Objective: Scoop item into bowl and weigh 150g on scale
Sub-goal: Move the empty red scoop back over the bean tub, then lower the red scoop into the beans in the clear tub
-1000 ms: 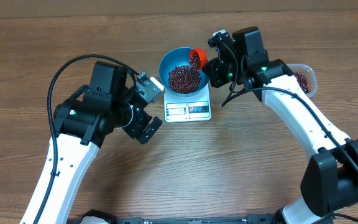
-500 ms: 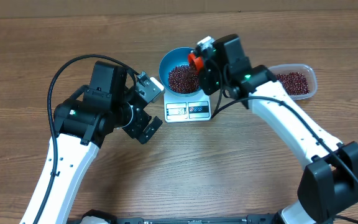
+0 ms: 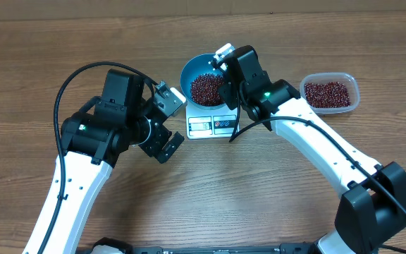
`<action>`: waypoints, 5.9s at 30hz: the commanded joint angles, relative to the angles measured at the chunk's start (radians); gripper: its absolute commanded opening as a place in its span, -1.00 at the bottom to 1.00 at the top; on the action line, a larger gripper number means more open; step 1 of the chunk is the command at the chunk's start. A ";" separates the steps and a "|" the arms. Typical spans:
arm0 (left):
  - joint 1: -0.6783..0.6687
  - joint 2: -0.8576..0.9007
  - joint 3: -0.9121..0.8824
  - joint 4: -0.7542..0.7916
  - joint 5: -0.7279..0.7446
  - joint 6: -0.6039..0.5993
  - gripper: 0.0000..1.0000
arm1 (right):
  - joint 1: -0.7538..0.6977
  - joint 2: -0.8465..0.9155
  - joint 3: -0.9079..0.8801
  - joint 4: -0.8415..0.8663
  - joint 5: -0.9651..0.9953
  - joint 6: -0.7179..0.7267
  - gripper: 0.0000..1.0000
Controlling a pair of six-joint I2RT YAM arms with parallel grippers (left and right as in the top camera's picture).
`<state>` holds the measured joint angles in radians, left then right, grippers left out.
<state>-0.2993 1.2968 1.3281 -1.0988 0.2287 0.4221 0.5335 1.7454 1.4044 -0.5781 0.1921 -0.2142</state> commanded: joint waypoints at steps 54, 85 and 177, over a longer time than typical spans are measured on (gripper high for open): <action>0.004 0.005 -0.002 0.000 0.007 0.012 0.99 | -0.556 0.118 0.005 -0.288 0.255 -0.001 -0.92; 0.004 0.006 -0.002 0.000 0.007 0.012 0.99 | -0.575 0.201 0.043 -0.379 -0.206 0.080 -0.93; 0.004 0.006 -0.002 0.000 0.008 0.012 0.99 | -1.080 0.243 0.002 -0.480 -1.286 0.153 -0.92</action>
<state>-0.2993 1.2972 1.3281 -1.0988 0.2283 0.4221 -0.5369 1.9797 1.4124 -1.0599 -1.0344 -0.0494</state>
